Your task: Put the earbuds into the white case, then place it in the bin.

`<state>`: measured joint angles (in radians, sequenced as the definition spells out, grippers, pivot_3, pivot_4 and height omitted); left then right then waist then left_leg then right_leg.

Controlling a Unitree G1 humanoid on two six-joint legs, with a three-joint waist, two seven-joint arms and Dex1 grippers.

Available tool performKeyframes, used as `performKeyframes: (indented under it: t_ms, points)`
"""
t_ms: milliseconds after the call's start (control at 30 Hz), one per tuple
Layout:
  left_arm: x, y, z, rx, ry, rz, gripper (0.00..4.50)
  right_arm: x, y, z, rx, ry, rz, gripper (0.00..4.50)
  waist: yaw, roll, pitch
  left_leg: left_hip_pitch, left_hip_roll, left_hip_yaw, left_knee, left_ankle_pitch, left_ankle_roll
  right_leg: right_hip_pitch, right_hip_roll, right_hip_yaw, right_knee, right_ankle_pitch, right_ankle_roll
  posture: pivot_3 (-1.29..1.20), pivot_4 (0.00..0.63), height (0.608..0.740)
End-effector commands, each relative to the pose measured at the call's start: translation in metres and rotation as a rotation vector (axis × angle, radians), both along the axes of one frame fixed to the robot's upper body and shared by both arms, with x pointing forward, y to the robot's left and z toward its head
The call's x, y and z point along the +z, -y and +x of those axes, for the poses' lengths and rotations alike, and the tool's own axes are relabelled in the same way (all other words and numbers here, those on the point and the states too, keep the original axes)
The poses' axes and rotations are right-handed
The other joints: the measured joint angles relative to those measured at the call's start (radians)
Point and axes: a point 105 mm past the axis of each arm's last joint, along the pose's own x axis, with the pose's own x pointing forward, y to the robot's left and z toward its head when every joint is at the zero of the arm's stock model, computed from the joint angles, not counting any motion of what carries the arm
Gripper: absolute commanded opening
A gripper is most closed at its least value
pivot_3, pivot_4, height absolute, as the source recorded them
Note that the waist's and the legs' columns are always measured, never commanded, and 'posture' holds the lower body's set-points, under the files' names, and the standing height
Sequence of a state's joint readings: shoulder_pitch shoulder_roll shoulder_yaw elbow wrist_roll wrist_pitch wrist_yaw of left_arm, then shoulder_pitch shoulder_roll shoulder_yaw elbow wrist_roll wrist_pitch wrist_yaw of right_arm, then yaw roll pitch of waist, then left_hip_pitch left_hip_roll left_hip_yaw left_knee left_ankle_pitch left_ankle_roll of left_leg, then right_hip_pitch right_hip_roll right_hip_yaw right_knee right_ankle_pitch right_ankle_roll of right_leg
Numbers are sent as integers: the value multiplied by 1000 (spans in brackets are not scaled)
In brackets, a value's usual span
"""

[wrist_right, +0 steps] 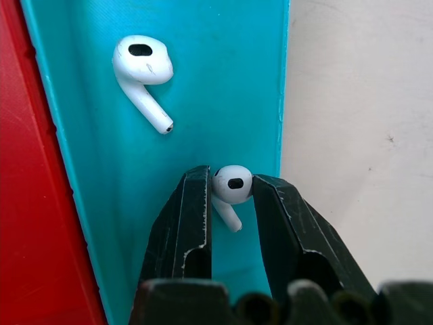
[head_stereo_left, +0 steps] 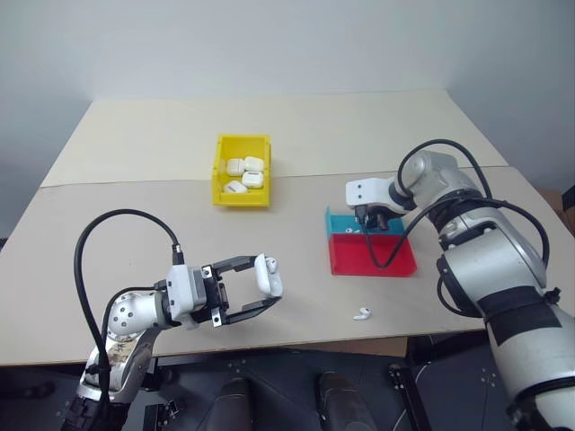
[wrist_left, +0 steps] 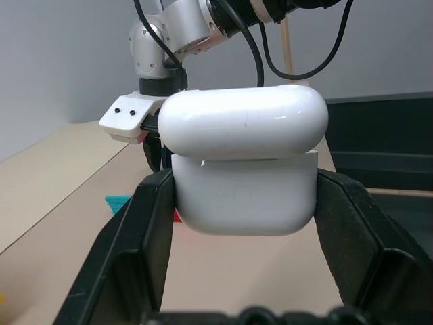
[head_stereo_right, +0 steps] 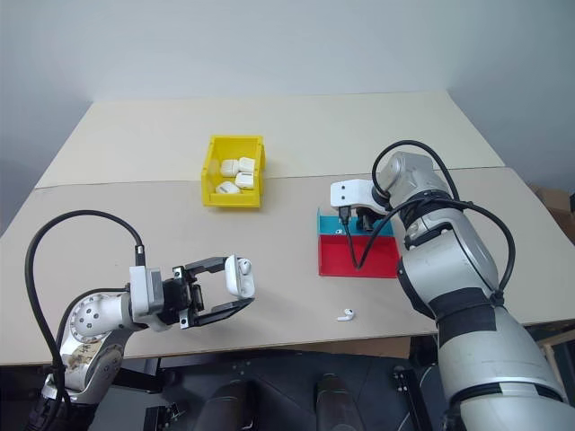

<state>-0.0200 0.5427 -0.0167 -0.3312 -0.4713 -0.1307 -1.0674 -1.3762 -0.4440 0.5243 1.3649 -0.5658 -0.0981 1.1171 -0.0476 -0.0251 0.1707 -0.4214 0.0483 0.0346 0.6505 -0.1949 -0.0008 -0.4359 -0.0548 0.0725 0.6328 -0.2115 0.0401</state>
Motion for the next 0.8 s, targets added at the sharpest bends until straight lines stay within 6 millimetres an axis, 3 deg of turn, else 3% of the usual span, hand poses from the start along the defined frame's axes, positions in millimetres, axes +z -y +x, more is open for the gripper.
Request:
performKeyframes:
  t_ms: [33,800]
  points:
    - [9,1,-3,-6,45,-9,2781,0,2,0,-14,7,18,1165,0,0,0,0,0,0,0,0,0,0,0,0,0,0,0,0,150,740]
    - [13,3,8,-55,63,-9,2781,12,8,2,-53,29,99,1165,-1,0,0,0,0,0,0,0,0,0,0,0,0,0,0,0,150,740]
